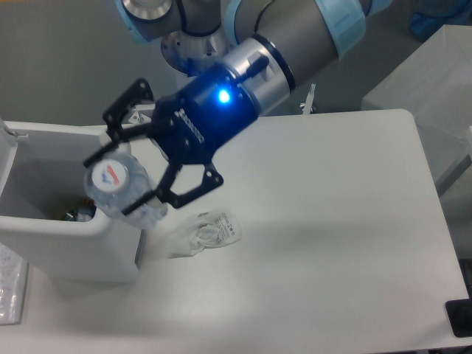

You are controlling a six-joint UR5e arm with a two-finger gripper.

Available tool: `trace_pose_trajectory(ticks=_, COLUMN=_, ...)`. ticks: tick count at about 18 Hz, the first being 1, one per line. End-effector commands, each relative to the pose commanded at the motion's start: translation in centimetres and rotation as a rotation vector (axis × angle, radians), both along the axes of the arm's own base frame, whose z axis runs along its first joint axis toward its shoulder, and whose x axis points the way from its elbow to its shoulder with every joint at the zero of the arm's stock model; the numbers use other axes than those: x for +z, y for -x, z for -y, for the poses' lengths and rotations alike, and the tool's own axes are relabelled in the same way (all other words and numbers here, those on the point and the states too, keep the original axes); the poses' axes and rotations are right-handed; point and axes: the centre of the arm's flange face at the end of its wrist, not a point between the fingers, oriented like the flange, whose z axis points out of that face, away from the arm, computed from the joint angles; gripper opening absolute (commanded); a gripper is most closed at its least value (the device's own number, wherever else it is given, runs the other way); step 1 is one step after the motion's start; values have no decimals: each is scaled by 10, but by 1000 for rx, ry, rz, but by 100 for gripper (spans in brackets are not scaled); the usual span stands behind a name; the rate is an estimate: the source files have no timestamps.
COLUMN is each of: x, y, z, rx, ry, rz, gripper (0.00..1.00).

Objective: Place the trash in the trash can
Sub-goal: 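Carry the bottle up and over the white trash bin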

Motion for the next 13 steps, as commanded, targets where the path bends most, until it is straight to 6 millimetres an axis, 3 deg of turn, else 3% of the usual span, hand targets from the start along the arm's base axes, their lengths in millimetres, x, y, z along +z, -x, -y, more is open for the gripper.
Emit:
trace_pose_trajectory(ticks=3, x=1, y=-27, z=9, rx=-24, ry=-4, rz=16, gripper=49)
trace_pose_trajectory(ticks=6, x=-17, y=-53, z=7, rx=-56, ry=19, rz=44, gripper=49)
trace_pose_trajectory(ticks=13, x=-44, y=-84, z=-3, rx=-106, ry=17, rz=32, gripper=49)
